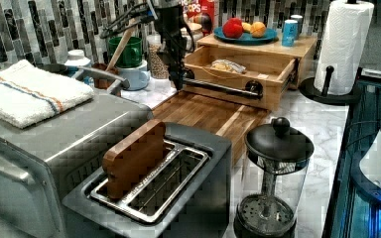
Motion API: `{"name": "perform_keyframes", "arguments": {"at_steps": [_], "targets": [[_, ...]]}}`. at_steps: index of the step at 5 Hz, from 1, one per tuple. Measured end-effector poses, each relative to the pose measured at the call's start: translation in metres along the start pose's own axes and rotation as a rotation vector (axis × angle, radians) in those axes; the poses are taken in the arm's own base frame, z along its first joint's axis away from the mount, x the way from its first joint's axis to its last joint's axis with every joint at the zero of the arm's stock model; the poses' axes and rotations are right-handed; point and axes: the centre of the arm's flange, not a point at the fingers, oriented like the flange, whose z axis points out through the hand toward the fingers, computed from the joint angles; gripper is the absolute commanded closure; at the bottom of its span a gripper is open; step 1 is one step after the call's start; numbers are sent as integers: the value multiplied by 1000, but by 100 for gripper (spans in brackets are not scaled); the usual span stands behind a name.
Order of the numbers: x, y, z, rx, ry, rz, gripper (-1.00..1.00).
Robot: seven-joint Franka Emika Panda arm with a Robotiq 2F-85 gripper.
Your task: Close the drawer.
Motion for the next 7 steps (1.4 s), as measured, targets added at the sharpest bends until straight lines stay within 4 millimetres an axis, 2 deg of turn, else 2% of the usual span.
{"name": "perform_keyframes", "arguments": {"at_steps": [1,2,3,5,6,7], "targets": [[-18,11,27,-1,-55,16,100],[-23,20,47,-32,73,-5,100],[-34,24,61,-47,108,-1,100],[-47,25,73,-51,15,-13,100],[-51,36,79,-46,-24,-55,100],[-51,61,85,-17,-36,-71,100]]}}
